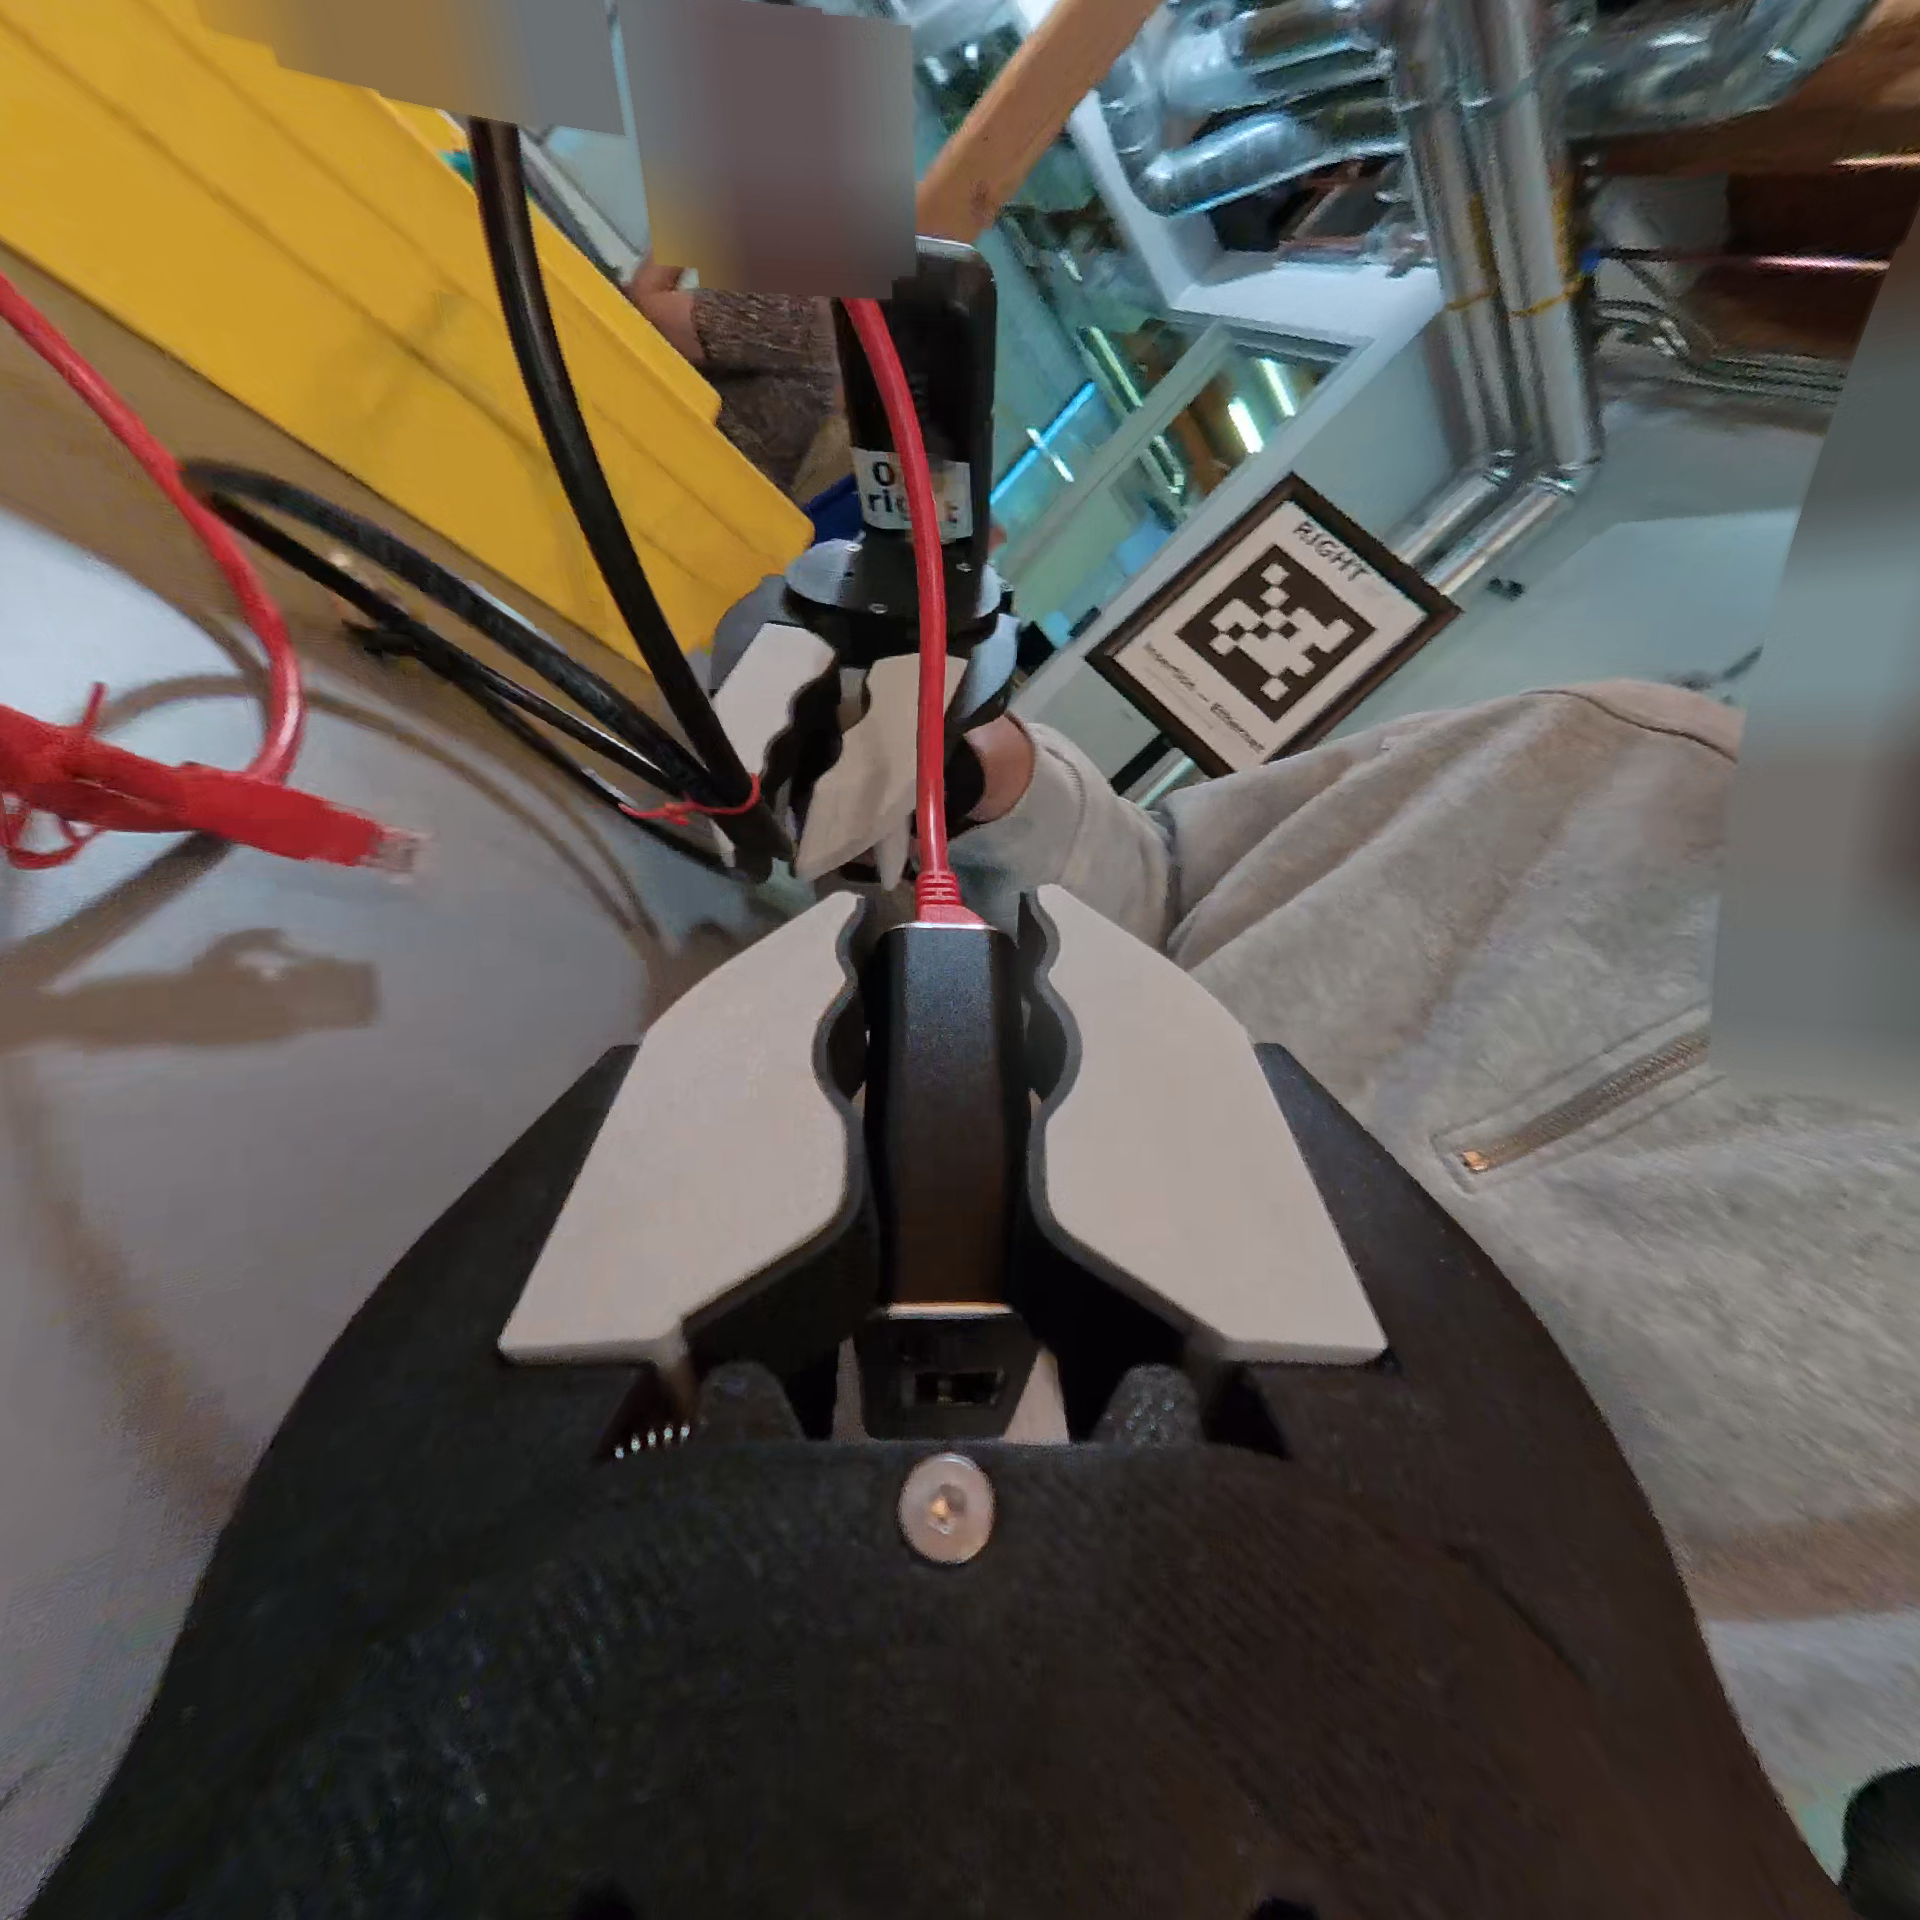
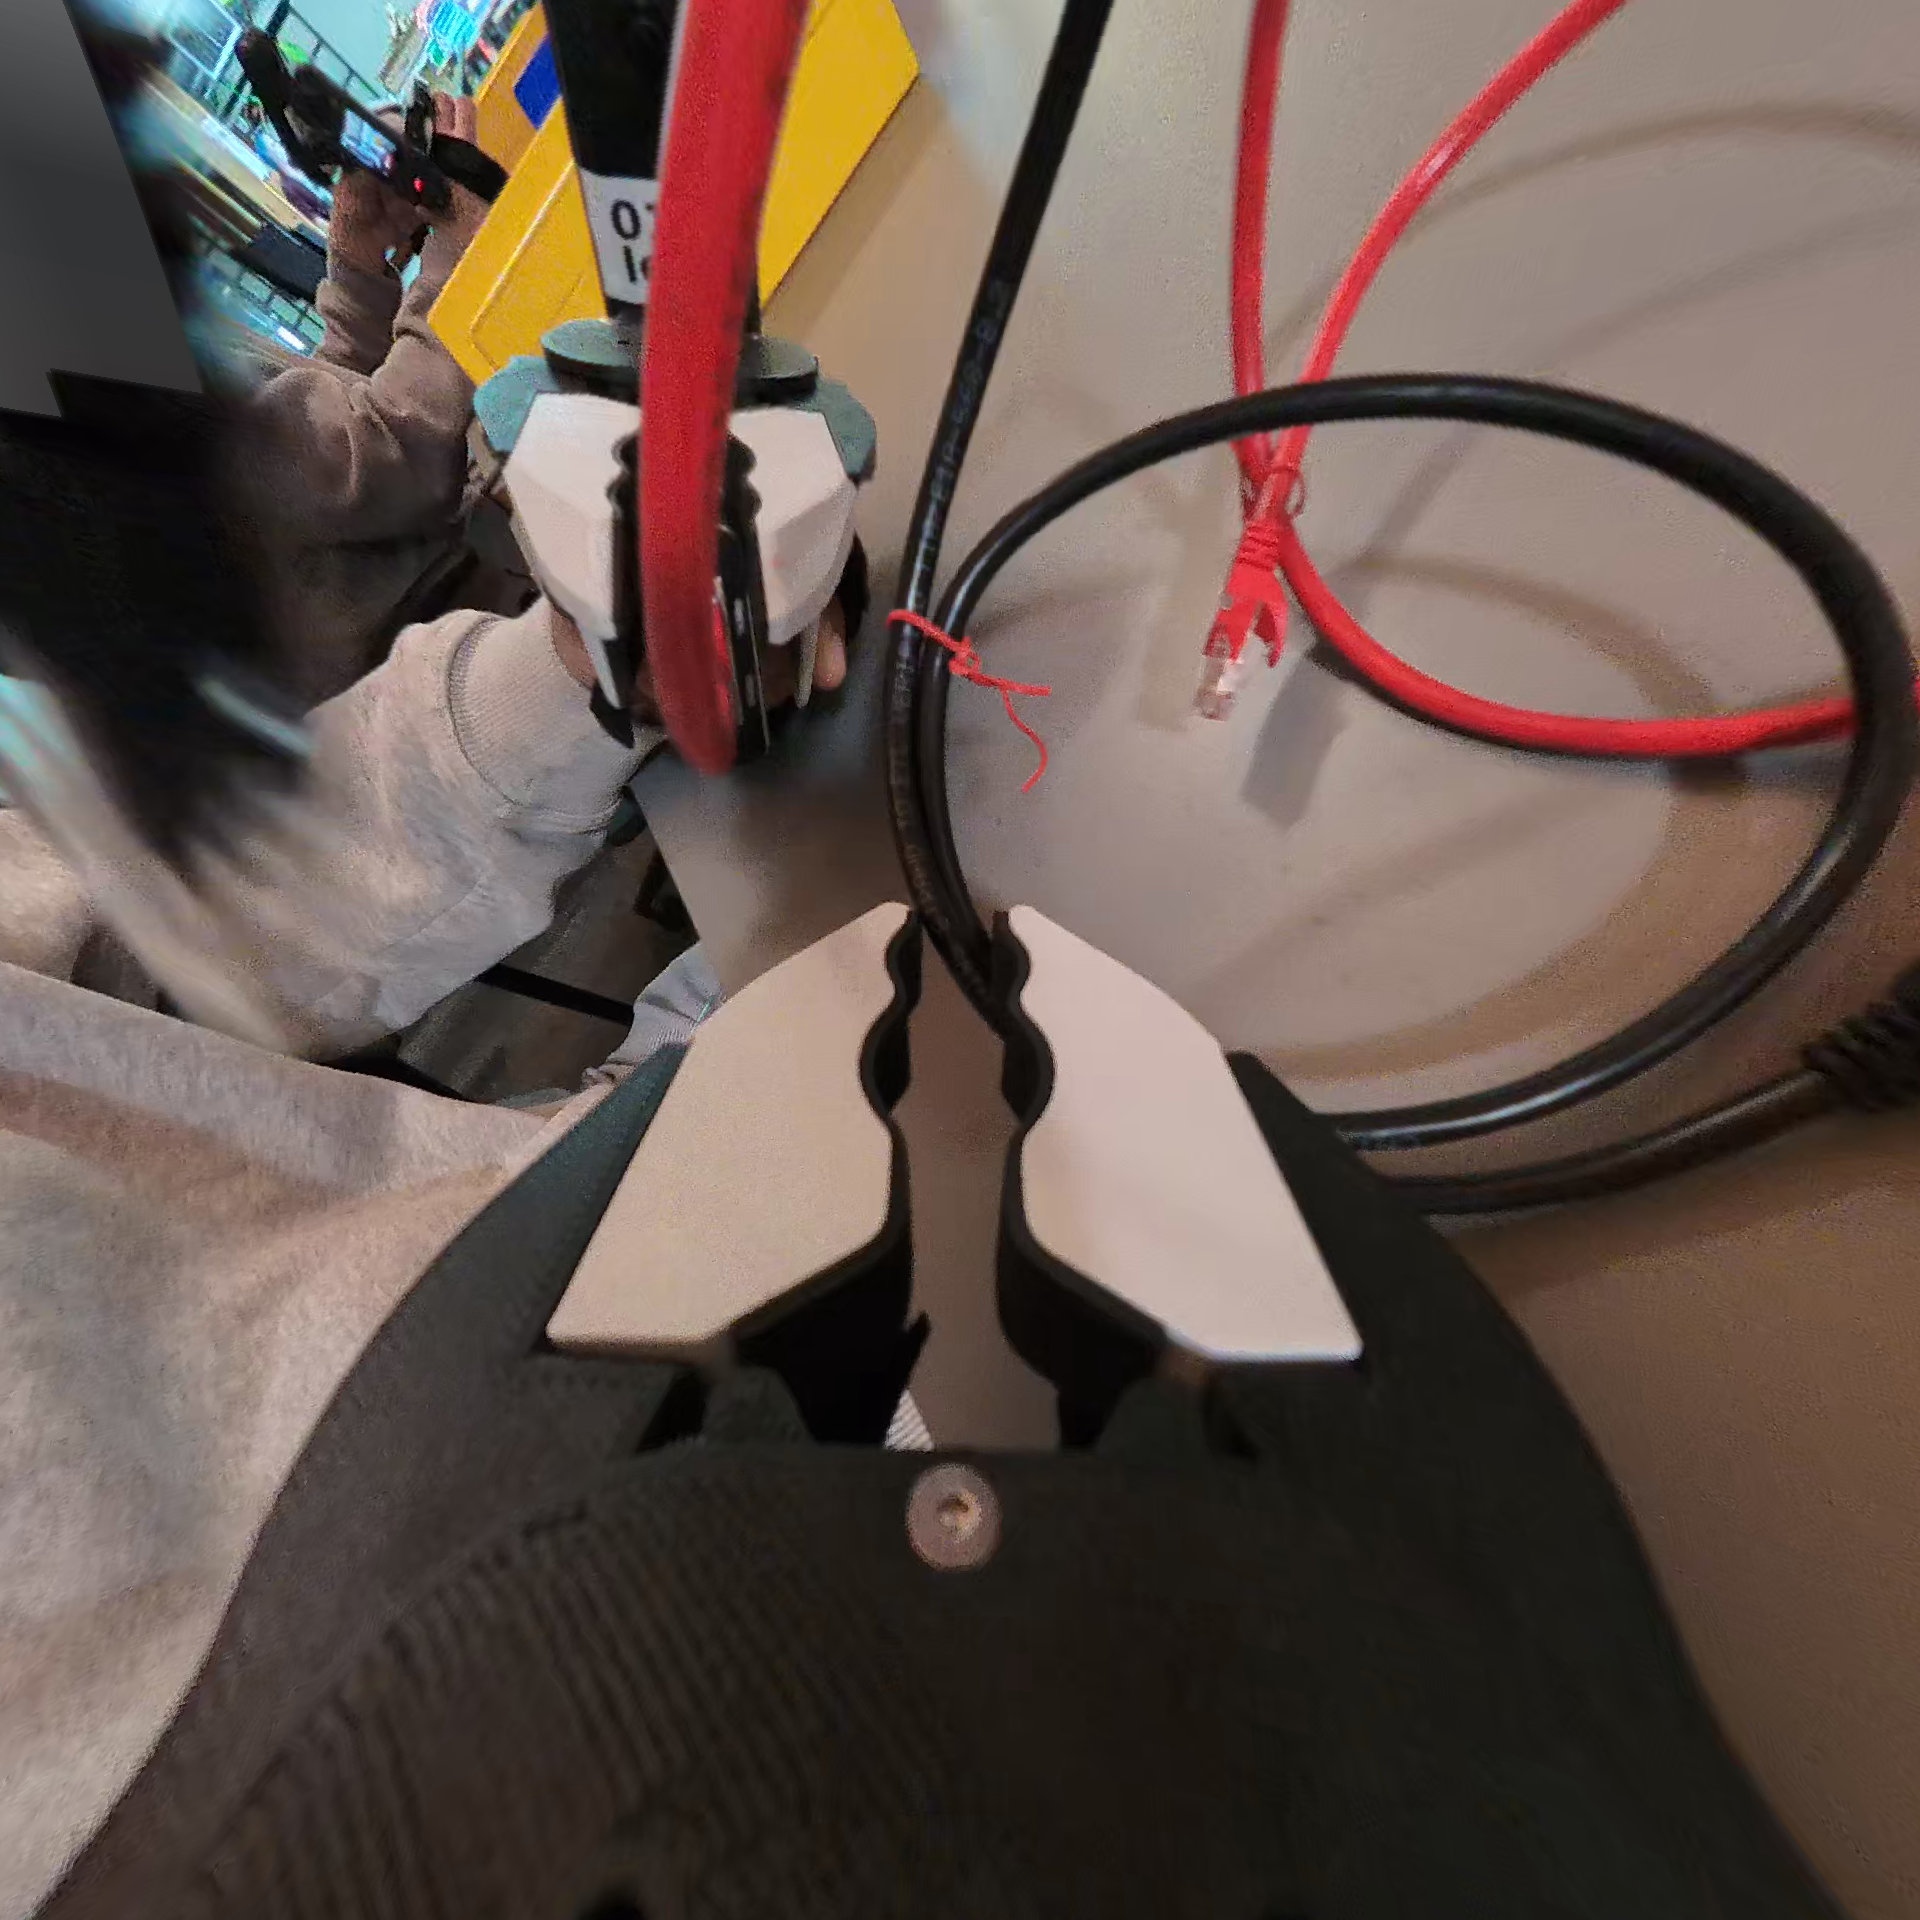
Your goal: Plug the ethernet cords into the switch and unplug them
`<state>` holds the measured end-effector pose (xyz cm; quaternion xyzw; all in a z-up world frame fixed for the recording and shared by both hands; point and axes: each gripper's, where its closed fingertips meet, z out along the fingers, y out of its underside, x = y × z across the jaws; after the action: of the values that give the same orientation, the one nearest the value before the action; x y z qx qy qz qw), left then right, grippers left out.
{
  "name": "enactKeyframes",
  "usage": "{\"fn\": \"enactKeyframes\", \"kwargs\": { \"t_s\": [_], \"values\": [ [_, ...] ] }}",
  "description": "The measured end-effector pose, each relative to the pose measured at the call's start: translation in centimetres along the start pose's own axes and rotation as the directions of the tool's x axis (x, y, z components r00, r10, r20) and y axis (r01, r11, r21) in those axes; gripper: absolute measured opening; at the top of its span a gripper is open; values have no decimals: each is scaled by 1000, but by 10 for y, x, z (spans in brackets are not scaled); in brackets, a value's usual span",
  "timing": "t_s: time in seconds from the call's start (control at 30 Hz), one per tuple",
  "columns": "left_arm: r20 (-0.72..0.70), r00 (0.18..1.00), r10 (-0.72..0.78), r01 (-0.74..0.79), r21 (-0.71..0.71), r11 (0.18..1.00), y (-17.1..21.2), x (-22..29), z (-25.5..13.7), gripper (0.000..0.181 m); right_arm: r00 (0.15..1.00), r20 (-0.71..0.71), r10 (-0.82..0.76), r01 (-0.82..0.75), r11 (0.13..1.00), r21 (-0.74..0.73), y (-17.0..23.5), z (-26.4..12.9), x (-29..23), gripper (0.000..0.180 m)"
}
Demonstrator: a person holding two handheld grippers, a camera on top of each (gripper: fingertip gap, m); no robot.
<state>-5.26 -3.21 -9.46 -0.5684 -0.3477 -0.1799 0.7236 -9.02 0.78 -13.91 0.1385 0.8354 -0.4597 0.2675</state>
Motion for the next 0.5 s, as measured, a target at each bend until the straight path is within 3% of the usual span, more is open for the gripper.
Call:
{"fn": "enactKeyframes", "kwargs": {
  "t_s": [0.27, 0.5],
  "values": [
    [-47, 999, -25, 28, 77, 997, -10, 5, -3, 26, 999, 11, -46, 46, 998, -37, 7, 9, -5, 13],
    [-61, 998, -36, 43, 119, 992, -15, 5, -6, 26, 973, -18, -230, 219, 945, -244, 38, 25, -10, 9]
  ]
}}
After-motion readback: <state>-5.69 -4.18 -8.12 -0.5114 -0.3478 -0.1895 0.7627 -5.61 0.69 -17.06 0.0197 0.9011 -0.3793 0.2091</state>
